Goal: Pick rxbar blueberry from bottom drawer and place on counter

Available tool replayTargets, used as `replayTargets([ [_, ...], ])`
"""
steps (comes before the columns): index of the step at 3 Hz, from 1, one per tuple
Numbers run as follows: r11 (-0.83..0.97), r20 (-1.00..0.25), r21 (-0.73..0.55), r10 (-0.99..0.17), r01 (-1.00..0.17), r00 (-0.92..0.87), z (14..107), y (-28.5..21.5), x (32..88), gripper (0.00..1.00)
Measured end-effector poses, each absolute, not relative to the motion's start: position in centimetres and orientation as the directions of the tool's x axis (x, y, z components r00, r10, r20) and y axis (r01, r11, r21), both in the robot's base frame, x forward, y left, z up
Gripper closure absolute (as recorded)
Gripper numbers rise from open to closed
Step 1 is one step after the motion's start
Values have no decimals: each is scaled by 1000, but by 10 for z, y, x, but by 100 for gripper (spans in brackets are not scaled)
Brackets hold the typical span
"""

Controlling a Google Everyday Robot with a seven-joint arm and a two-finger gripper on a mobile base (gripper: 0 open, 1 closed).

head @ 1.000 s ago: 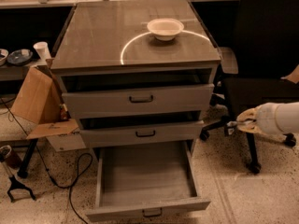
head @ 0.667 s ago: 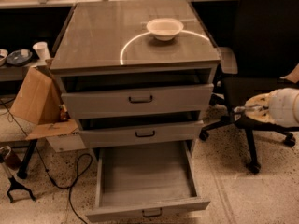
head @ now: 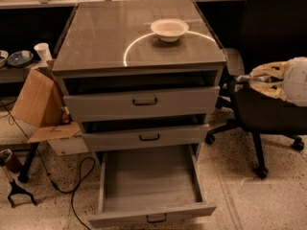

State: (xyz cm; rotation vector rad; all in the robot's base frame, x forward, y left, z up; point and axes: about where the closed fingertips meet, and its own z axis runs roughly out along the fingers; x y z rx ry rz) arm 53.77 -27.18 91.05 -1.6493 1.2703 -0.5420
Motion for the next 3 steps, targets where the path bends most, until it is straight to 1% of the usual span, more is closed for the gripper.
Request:
replayTargets([
  [1,29,-216,-912,-882,-409,419,962,-218,543,100],
  [2,29,-216,-912,-882,-409,419,962,-218,543,100],
  [3,20,-186,-939,-870,-344,456,985,-202,568,100],
])
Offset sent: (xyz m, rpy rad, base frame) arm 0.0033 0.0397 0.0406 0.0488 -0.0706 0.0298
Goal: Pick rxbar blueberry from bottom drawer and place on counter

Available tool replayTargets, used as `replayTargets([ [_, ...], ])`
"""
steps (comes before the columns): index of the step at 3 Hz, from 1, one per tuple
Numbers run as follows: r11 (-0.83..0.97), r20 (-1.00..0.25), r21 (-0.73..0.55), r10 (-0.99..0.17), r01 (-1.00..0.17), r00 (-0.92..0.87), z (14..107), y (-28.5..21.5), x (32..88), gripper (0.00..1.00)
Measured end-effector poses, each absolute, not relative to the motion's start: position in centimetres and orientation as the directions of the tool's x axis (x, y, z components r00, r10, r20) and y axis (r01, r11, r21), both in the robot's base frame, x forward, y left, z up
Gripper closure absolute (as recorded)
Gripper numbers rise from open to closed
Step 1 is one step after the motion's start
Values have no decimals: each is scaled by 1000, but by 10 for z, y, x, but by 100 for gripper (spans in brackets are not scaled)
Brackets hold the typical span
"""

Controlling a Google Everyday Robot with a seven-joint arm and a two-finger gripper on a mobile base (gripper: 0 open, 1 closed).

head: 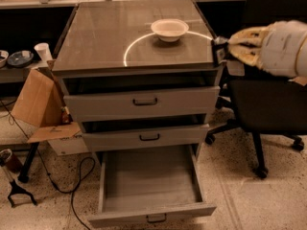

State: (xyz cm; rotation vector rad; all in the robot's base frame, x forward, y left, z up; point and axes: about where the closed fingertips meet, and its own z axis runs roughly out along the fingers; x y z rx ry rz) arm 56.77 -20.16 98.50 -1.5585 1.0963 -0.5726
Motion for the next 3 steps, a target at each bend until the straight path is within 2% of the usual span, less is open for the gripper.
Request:
replayTargets([
  [2,34,-159,-969,-846,-245,508,1021,-144,647,100],
  [3,45,-176,-966,-835,-253,521,1017,-116,681,100],
])
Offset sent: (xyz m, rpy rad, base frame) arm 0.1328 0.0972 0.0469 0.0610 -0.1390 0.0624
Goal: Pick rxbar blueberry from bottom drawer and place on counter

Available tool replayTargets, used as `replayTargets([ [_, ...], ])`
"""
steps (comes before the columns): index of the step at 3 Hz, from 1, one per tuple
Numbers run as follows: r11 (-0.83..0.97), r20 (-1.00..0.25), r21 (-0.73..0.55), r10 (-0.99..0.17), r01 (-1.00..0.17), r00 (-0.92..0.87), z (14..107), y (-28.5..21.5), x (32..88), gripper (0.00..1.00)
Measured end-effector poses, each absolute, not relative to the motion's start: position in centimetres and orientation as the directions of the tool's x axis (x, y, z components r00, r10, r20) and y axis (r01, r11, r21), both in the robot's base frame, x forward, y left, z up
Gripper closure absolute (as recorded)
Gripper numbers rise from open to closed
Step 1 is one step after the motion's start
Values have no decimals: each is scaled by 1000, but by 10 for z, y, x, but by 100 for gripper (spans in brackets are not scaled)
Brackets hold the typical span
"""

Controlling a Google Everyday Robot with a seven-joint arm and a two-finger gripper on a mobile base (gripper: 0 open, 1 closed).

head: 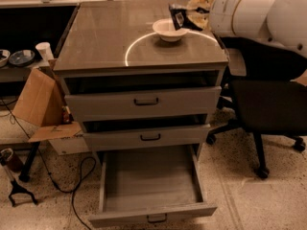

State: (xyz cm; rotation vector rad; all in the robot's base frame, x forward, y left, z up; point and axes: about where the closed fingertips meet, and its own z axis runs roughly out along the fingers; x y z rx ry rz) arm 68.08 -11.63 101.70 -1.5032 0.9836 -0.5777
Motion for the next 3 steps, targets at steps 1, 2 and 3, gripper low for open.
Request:
replayTargets([
  [1,57,-211,-952,-835,-302,508,997,-101,708,100],
  [2,63,-242,-932,-842,-358,482,977,-92,727,100],
  [3,71,-278,-895,-862,-441,425,948,-88,750,100],
])
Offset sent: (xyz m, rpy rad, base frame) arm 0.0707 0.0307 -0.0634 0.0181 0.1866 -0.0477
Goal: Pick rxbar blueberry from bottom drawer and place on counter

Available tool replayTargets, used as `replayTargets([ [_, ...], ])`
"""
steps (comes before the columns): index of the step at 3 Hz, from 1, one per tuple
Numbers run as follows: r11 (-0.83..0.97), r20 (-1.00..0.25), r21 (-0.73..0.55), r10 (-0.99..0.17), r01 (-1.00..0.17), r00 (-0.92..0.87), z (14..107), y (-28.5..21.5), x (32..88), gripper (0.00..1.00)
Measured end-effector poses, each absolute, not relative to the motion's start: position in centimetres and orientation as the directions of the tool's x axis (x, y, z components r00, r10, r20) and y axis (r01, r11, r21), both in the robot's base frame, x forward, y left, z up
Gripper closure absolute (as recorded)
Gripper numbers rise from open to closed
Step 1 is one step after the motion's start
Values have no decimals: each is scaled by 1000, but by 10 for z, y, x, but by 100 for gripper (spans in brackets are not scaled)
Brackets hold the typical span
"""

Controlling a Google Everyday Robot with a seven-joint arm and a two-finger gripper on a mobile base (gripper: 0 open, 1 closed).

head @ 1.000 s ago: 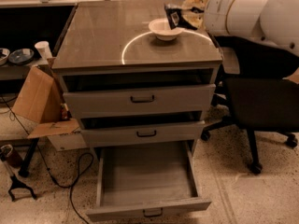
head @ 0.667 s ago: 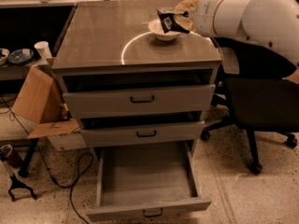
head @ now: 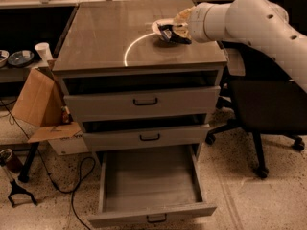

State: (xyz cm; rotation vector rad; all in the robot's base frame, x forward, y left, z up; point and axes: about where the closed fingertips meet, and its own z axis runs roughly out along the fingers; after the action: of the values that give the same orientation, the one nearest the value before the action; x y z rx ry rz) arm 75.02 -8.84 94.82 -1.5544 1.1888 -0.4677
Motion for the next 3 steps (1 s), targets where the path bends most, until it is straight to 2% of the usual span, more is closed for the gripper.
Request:
replayTargets([
  [2,64,-290,-847,-888,-528,357,915,-98,772,100],
  [3,58,-287,-814,-906,-578,313,892,-111,782,96],
])
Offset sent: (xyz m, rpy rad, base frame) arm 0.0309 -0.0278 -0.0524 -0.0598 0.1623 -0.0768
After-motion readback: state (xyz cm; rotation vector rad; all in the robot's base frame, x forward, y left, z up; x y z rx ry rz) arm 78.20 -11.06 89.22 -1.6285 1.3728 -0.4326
